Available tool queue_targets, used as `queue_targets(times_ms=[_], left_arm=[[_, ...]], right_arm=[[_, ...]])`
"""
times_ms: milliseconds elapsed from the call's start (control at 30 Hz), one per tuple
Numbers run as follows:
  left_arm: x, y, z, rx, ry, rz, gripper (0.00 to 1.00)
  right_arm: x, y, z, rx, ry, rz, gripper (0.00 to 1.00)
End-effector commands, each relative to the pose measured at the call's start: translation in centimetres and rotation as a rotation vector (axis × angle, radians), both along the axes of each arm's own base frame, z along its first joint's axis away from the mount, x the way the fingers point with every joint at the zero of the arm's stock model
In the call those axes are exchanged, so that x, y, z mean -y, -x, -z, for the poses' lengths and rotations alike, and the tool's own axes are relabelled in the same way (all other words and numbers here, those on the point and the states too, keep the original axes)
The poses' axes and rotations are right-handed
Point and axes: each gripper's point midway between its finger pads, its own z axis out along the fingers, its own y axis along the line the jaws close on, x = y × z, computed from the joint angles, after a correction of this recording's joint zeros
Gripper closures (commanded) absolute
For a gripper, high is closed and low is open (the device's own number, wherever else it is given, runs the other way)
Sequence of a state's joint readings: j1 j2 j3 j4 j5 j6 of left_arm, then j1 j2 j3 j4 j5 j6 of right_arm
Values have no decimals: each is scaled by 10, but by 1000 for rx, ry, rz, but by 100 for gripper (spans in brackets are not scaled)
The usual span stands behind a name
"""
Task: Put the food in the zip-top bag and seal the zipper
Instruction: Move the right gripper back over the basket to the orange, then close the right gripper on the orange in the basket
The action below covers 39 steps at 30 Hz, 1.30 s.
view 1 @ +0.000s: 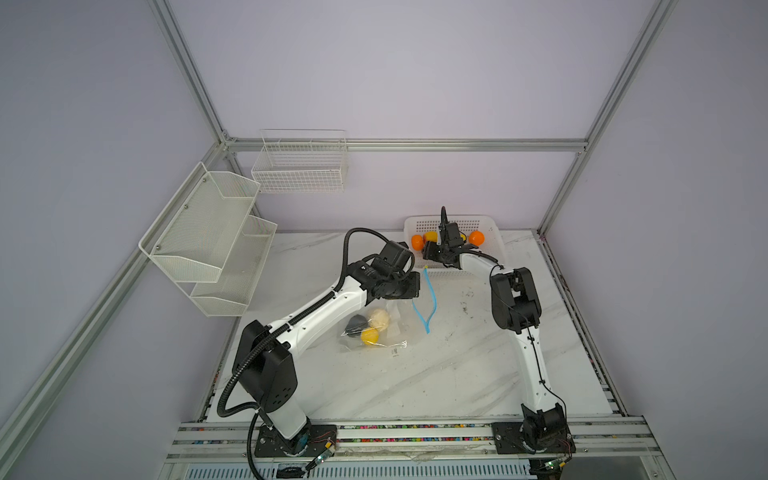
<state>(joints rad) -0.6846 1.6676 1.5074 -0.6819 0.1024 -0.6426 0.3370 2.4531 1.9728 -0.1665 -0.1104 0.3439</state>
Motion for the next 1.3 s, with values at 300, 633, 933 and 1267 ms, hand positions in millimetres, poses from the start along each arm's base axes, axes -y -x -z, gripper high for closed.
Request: queue_targets(times_ms=[300, 633, 933, 1267], left_arm=[[-2, 0, -23, 48, 47, 5, 100], [-1, 2, -22, 42, 56, 9, 100], [3, -1, -22, 41, 61, 20, 100], [5, -3, -24, 44, 65, 22, 100]], right_arm=[[19, 1, -68, 105, 20, 25, 41], [20, 8, -80, 113, 17, 11, 43], [24, 32, -114, 144, 17, -29, 43], [25, 92, -169, 172, -44, -107, 43]])
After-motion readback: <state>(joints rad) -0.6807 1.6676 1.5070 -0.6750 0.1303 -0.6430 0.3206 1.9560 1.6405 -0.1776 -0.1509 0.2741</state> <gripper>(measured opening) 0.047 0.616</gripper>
